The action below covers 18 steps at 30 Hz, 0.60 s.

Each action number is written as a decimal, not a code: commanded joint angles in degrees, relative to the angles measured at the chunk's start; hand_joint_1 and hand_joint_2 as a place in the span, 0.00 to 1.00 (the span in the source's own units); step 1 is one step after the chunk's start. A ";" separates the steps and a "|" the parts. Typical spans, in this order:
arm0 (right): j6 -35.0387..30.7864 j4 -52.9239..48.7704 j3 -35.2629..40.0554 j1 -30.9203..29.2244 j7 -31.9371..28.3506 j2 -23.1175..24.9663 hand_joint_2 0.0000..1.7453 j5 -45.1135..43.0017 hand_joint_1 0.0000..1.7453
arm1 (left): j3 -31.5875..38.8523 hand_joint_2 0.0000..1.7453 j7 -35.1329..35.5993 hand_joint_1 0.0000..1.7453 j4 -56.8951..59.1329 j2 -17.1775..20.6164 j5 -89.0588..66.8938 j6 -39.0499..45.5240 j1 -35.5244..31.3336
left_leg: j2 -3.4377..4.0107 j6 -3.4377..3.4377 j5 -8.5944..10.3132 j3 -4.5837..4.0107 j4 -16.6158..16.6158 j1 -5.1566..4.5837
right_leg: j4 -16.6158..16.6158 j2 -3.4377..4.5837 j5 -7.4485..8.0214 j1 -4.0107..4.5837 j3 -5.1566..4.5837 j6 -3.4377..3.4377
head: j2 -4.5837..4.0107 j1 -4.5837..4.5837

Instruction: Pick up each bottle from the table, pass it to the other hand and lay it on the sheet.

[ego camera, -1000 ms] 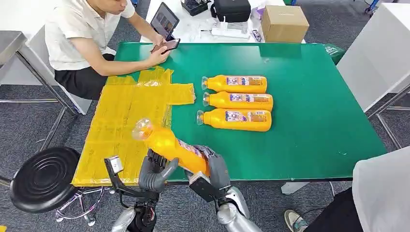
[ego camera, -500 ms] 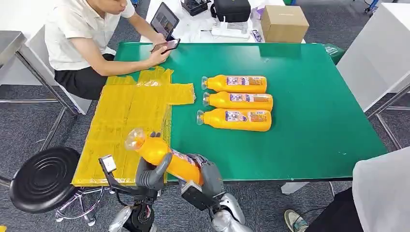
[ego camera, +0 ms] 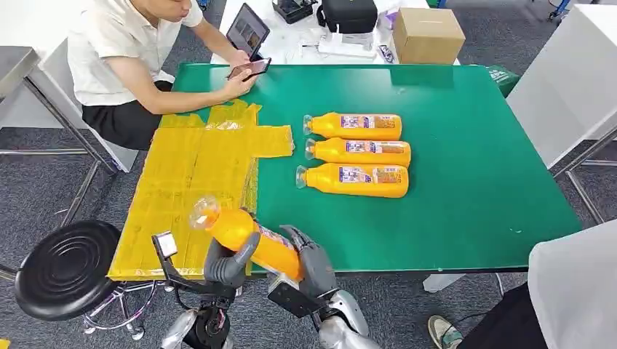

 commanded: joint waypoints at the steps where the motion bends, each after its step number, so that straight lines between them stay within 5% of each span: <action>1: 0.99 -2.62 1.49 -0.21 0.13 -1.24 0.00 -1.30 0.00 | -3.03 1.00 0.29 1.00 2.35 2.22 -1.47 1.83 -1.85 | -0.01 0.00 -0.06 0.22 -0.06 -0.05 | -0.02 -0.08 -0.08 -0.03 0.21 -0.02 | 0.00 0.00; 8: -5.23 -11.08 -3.10 4.25 -0.38 -2.70 0.00 4.03 0.00 | 1.79 1.00 -2.51 1.00 -0.01 3.90 -9.03 6.81 -3.27 | -0.05 -0.03 -0.07 0.32 -0.09 -0.01 | -0.06 -0.15 -0.11 0.01 0.33 -0.06 | 0.00 -0.02; 14: -5.23 -24.67 -12.23 12.62 -1.92 -2.58 0.00 17.00 0.00 | 5.74 1.00 -9.78 1.00 3.39 4.39 -42.59 23.95 -8.41 | -0.22 -0.03 -0.03 0.26 -0.09 -0.02 | -0.03 -0.32 -0.13 0.00 0.29 -0.06 | 0.00 0.00; 18: -5.23 -26.82 -13.40 13.44 -1.27 -2.35 0.00 19.25 0.00 | 8.67 1.00 -9.21 1.00 2.18 3.28 -47.54 24.59 -9.12 | -0.03 -0.02 -0.03 0.19 -0.05 -0.01 | -0.02 -0.10 -0.05 0.01 0.17 -0.05 | 0.00 -0.02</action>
